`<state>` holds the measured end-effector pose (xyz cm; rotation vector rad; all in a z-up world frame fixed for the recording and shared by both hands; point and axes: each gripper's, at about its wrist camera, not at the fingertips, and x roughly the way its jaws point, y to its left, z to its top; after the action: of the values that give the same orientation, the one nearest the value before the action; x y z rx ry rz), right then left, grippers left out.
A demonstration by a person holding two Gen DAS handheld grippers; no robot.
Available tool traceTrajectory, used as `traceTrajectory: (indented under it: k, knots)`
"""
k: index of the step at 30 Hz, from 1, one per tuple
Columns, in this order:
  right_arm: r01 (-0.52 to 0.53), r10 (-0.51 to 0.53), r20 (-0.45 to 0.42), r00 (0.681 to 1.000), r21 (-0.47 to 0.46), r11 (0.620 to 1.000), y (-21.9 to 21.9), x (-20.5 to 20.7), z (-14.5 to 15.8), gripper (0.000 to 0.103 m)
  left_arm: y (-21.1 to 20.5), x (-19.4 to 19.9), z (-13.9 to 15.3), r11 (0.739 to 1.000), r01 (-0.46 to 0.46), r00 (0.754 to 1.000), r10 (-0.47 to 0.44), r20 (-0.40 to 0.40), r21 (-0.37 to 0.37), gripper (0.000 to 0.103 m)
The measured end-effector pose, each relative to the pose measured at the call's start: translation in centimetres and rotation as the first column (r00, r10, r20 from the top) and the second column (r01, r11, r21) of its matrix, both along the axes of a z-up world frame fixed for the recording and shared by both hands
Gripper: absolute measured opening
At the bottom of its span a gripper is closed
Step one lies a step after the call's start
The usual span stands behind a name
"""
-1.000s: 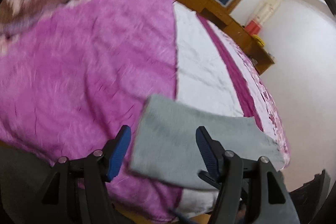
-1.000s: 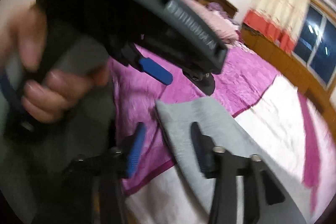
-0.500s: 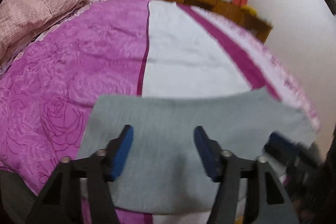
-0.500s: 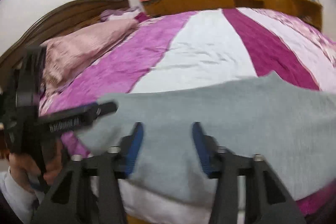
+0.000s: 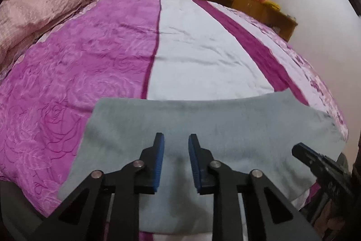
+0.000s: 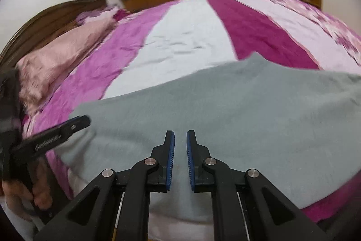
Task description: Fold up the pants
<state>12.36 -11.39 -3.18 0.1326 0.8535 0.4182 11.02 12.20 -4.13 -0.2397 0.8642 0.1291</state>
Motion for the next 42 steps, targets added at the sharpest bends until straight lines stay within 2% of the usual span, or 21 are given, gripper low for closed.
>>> traceTrajectory:
  k: [3,6,7,10,13,15,17,19,21,25,27,31,34,37,42]
  knots:
    - [0.079,-0.082,-0.101,0.992,-0.03,0.996,-0.6,0.7,-3.0,0.004,-0.5,0.9,-2.4,1.0,0.017,0.993,-0.017,-0.114,0.0,0.018]
    - [0.055,-0.059,-0.068,0.996,-0.061,0.997,0.1,0.5,-3.4,0.004,-1.0,0.9,-1.8,0.999,0.026,0.995,-0.023,-0.094,0.036,0.018]
    - [0.052,-0.057,-0.067,0.996,-0.07,0.996,0.2,0.6,-2.9,0.004,-1.1,0.8,-1.3,0.999,0.026,0.996,-0.023,-0.081,0.031,0.017]
    - [0.058,-0.058,-0.04,0.998,0.006,0.998,-0.6,0.7,-0.6,0.004,-2.2,0.6,0.3,0.999,0.038,0.998,-0.037,-0.057,0.011,0.014]
    - [0.078,-0.078,-0.006,0.997,-0.03,0.996,-0.9,1.6,1.5,0.004,-4.5,0.4,1.9,0.997,0.077,0.997,-0.077,-0.017,0.001,0.014]
    - [0.095,-0.096,-0.028,0.995,-0.052,0.994,-1.5,2.5,1.5,0.004,-6.0,0.7,2.1,0.994,0.109,0.994,-0.109,-0.002,-0.014,0.014]
    - [0.117,-0.123,-0.083,0.989,-0.075,0.99,-2.1,3.2,0.4,0.004,-7.6,1.1,1.4,0.992,0.127,0.992,-0.127,-0.015,-0.008,0.014]
    - [0.129,-0.141,-0.16,0.977,-0.08,0.988,-2.8,3.8,-1.8,0.004,-8.7,1.9,-0.8,0.99,0.137,0.988,-0.138,-0.069,-0.012,0.014]
    - [0.121,-0.135,-0.174,0.975,-0.087,0.989,-3.0,3.7,-2.7,0.004,-9.4,2.4,-2.5,0.991,0.136,0.984,-0.133,-0.116,0.017,0.013]
    - [0.11,-0.117,-0.148,0.982,-0.056,0.992,-3.6,3.1,0.2,0.004,-11.2,2.8,-0.2,0.986,0.151,0.985,-0.143,-0.095,0.075,0.013]
    - [0.114,-0.119,-0.105,0.987,-0.049,0.992,-4.5,3.0,2.6,0.004,-12.7,3.1,1.3,0.982,0.164,0.985,-0.159,-0.064,0.097,0.013]
    - [0.123,-0.125,-0.072,0.99,-0.024,0.992,-7.9,3.6,6.4,0.004,-16.0,4.3,4.2,0.974,0.205,0.979,-0.204,-0.023,0.1,0.013]
    - [0.11,-0.111,-0.035,0.993,-0.009,0.994,-10.8,4.3,8.2,0.006,-18.7,5.3,5.5,0.966,0.239,0.971,-0.24,-0.007,0.1,0.013]
    - [0.125,-0.126,-0.015,0.992,-0.023,0.992,-14.7,5.0,8.2,0.017,-21.2,6.2,5.7,0.964,0.246,0.969,-0.246,-0.016,0.098,0.02]
    - [0.157,-0.157,-0.036,0.987,-0.002,0.988,-21.8,6.3,6.5,0.021,-24.4,7.5,4.4,0.962,0.255,0.967,-0.25,-0.054,0.1,0.024]
